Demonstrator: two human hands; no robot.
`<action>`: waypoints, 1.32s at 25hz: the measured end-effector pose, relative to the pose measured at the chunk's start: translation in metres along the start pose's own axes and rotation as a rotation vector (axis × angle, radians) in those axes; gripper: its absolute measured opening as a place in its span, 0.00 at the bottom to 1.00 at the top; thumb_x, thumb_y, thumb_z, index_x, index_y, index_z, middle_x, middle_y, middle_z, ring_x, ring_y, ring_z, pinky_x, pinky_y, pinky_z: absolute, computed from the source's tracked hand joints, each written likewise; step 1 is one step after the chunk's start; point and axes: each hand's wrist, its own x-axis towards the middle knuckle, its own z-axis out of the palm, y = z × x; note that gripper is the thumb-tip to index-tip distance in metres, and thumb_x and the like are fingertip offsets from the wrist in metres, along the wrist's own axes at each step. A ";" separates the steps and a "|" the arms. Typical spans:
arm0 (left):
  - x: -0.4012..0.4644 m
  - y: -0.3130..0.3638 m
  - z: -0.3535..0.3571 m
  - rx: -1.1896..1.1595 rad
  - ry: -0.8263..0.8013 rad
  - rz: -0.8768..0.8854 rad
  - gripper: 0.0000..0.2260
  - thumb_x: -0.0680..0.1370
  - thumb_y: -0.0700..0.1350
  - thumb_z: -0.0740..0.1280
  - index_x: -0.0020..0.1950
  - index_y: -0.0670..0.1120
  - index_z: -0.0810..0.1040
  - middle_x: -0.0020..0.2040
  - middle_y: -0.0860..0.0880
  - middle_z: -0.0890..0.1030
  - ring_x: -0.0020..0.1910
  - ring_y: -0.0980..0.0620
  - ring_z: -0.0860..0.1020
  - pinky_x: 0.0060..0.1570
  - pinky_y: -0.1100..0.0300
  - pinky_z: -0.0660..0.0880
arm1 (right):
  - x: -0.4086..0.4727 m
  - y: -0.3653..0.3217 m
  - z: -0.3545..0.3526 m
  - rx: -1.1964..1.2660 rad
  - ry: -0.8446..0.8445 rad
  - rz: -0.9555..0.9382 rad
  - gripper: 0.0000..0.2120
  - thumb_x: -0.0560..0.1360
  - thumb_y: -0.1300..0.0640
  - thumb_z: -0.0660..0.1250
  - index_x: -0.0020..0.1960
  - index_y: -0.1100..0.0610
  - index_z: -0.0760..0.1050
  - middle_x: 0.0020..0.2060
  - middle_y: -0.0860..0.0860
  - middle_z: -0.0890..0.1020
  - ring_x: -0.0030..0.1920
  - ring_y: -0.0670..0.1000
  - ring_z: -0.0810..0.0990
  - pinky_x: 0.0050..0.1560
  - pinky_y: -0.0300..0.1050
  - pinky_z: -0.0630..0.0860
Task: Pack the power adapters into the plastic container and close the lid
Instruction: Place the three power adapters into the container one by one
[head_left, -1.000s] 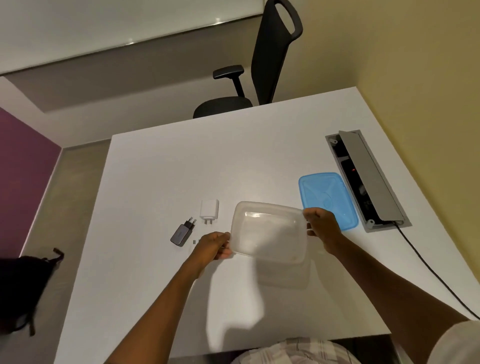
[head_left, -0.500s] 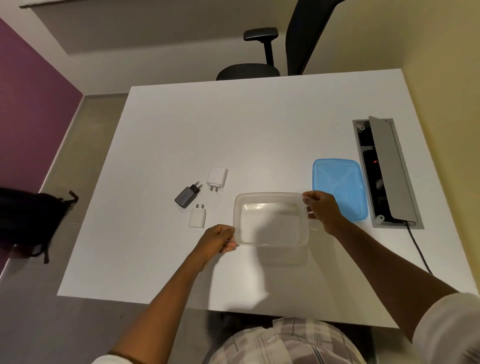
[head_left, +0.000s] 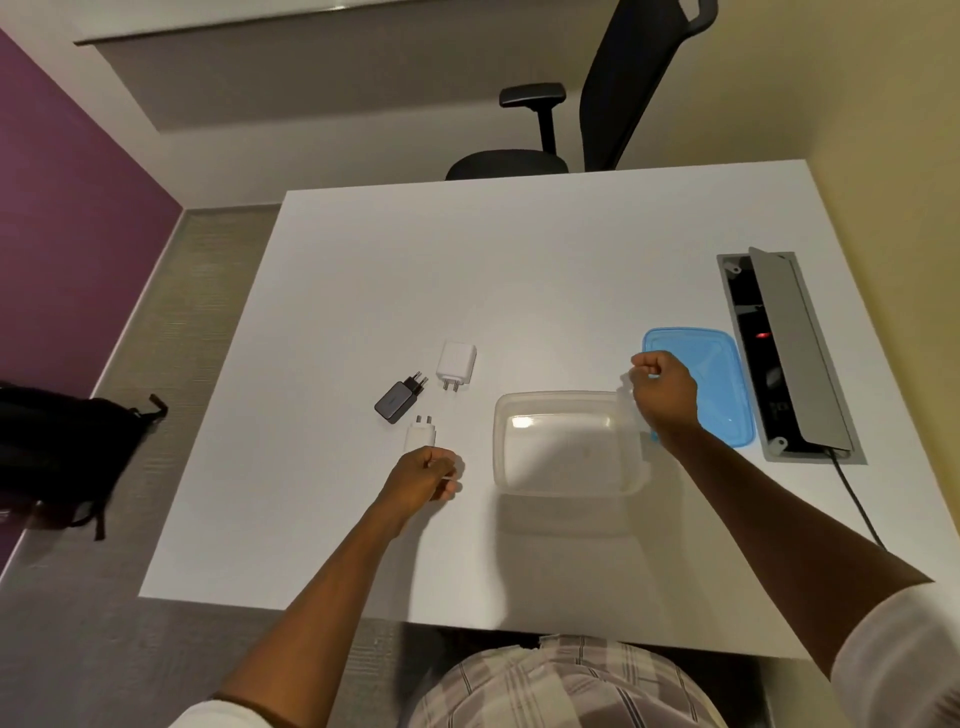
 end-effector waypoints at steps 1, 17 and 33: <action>0.001 -0.001 -0.009 0.000 0.012 0.005 0.09 0.80 0.39 0.62 0.55 0.40 0.80 0.46 0.43 0.83 0.39 0.49 0.85 0.41 0.61 0.82 | -0.001 -0.011 0.007 0.001 0.008 -0.013 0.11 0.78 0.61 0.62 0.58 0.59 0.77 0.54 0.53 0.81 0.51 0.50 0.78 0.48 0.34 0.70; 0.055 -0.101 -0.080 0.960 0.210 0.344 0.31 0.82 0.51 0.59 0.81 0.46 0.51 0.83 0.45 0.47 0.82 0.46 0.46 0.80 0.48 0.52 | -0.131 -0.058 0.231 -0.283 -0.428 -0.076 0.24 0.75 0.57 0.68 0.68 0.57 0.67 0.62 0.55 0.75 0.59 0.55 0.77 0.59 0.53 0.77; 0.084 -0.123 -0.028 1.020 0.513 0.230 0.35 0.82 0.60 0.55 0.81 0.43 0.48 0.82 0.42 0.48 0.81 0.41 0.46 0.79 0.42 0.44 | -0.136 -0.030 0.309 -0.645 -0.343 -0.185 0.32 0.74 0.52 0.68 0.74 0.53 0.58 0.70 0.58 0.65 0.62 0.59 0.74 0.57 0.50 0.77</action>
